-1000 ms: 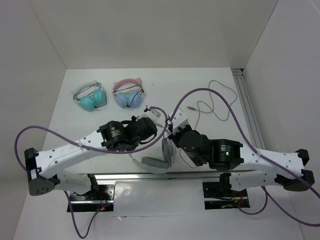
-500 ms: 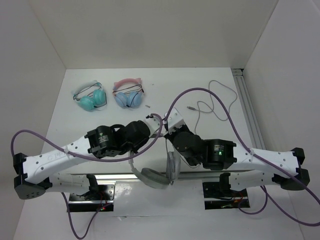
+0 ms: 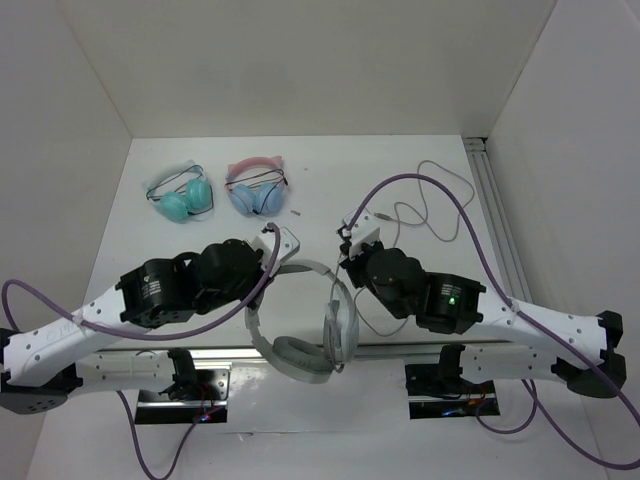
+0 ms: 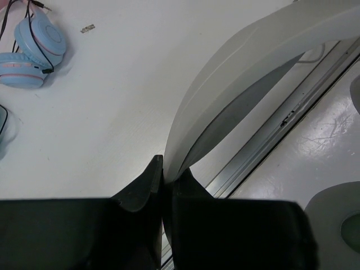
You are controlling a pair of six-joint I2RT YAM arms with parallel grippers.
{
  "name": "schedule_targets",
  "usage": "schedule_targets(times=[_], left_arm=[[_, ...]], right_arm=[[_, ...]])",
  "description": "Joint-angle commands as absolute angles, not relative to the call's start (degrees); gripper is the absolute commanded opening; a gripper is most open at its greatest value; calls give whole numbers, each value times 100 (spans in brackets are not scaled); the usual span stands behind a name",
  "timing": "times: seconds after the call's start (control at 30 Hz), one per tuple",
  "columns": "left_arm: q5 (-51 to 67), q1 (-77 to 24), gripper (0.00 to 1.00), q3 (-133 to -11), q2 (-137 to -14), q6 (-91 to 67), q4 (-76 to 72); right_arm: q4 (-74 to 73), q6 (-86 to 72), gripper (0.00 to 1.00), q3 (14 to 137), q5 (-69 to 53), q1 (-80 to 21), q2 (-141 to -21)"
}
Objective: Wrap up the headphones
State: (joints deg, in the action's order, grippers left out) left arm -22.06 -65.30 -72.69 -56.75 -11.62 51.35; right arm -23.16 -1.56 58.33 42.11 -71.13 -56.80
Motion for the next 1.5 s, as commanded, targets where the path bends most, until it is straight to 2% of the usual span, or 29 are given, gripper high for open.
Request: schedule_targets(times=[0.0,0.2,0.37,0.4,0.43,0.47,0.57,0.87,1.3,1.37,1.47], left_arm=[[-1529,-6592,0,-7514,-5432,-1028,4632],[-1660,-6592,0,-7515,-5247,-1291,4149],[-2161,-6592,0,-7690,-5247,-1748,4069],[-2232,-6592,0,-7743,-5247,-1880,4069],[-2302,-6592,0,-7743,-5247,-1968,4069],[-2451,-6592,0,-7804,-5186,-2056,4069],[-2522,-6592,0,-7805,-5063,-2188,4069],[-2759,-6592,0,-7752,-5010,-2531,4017],[-4657,-6592,0,-8462,-4904,-4129,3938],[-4833,-6592,0,-8604,-5062,-4297,3938],[-5447,-6592,0,-8989,-5404,-4831,4455]], right_arm=[[-1556,70,4,5757,3046,-6891,-5415],[-444,142,18,5081,1609,-6820,-5457],[648,-220,18,4343,1283,-6820,-5827],[885,-307,21,4185,1283,-6820,-5879],[1340,-386,33,3888,1092,-6759,-5880],[1527,-387,41,3763,994,-6759,-5880],[2099,-554,50,3446,651,-6627,-6021],[3347,-720,51,3121,71,-6469,-6512],[5316,-1405,50,2426,-931,-6126,-7961],[5317,-1406,47,2426,-1124,-6126,-8147],[5457,-1511,47,2426,-1204,-6126,-8331]])
